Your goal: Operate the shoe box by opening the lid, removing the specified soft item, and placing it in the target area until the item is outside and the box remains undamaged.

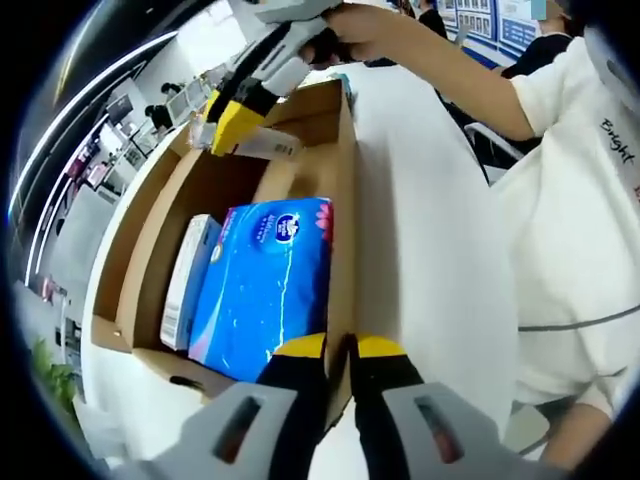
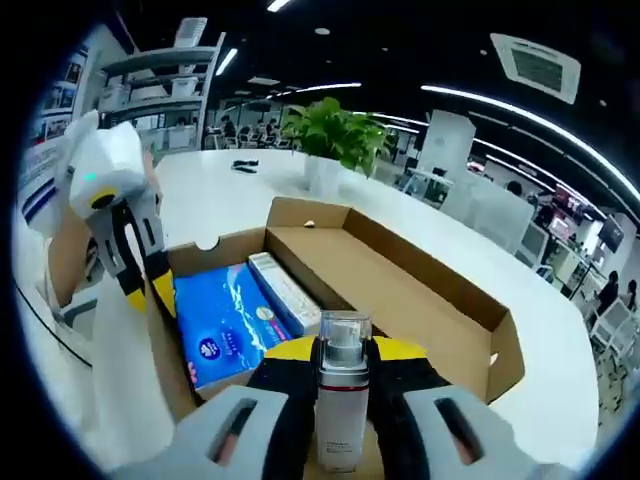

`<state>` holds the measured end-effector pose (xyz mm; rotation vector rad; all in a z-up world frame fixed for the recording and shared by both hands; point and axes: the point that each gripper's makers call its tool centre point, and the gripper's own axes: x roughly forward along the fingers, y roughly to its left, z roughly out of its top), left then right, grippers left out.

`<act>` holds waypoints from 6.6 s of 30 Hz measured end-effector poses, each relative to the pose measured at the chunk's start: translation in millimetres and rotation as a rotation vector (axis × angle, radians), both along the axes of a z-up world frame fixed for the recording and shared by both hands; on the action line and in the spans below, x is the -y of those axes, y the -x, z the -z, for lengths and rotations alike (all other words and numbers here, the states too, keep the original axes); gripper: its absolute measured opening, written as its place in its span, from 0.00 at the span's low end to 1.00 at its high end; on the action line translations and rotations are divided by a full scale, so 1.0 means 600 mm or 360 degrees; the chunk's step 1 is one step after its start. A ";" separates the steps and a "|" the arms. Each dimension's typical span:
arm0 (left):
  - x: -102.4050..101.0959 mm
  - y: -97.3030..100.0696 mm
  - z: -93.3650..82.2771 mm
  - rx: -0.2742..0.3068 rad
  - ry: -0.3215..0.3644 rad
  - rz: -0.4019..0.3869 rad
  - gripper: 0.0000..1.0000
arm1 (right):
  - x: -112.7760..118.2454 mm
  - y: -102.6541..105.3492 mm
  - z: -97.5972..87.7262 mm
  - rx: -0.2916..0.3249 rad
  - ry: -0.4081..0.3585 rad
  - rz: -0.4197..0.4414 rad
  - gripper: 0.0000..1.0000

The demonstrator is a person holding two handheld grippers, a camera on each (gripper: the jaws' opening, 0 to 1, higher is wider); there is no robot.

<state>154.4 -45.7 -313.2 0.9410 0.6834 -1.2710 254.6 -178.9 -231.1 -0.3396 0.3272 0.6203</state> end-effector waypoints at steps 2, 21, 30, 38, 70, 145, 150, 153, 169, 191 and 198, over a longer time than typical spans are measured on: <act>0.000 0.002 0.001 0.0022 -0.0015 0.0016 0.08 | 0.009 0.001 -0.031 0.0157 -0.0143 0.0100 0.18; 0.003 0.004 -0.001 0.0022 0.0006 0.0013 0.08 | 0.053 0.013 -0.075 0.0340 -0.0581 0.0146 0.18; 0.003 0.001 -0.001 0.0015 0.0014 0.0011 0.08 | 0.090 0.018 -0.112 0.0585 -0.0522 0.0253 0.18; 0.002 -0.003 -0.001 0.0021 0.0023 0.0036 0.07 | 0.096 0.040 -0.147 0.0649 -0.0583 0.0213 0.18; 0.004 -0.006 -0.003 0.0038 0.0091 0.0038 0.08 | 0.169 0.118 -0.205 0.0830 -0.0662 0.0334 0.18; 0.002 -0.003 -0.002 0.0009 0.0054 0.0054 0.06 | 0.495 0.197 -0.151 0.1056 -0.0378 0.0952 0.18; 0.003 -0.003 -0.003 0.0003 0.0066 0.0052 0.07 | 0.521 0.191 -0.120 0.0985 -0.0349 0.1011 0.19; 0.003 -0.003 -0.003 -0.0002 0.0059 0.0044 0.07 | 0.527 0.191 -0.106 0.0975 -0.0370 0.1016 0.18; 0.003 -0.004 -0.003 0.0009 0.0062 0.0048 0.07 | 0.531 0.182 -0.084 0.1006 -0.0375 0.0986 0.18; 0.004 -0.004 -0.002 0.0031 0.0064 0.0060 0.07 | 0.536 0.149 -0.016 0.0864 -0.0442 0.1008 0.18; 0.003 -0.004 -0.002 0.0033 0.0063 0.0061 0.07 | 0.537 0.140 0.002 0.0813 -0.0464 0.1003 0.18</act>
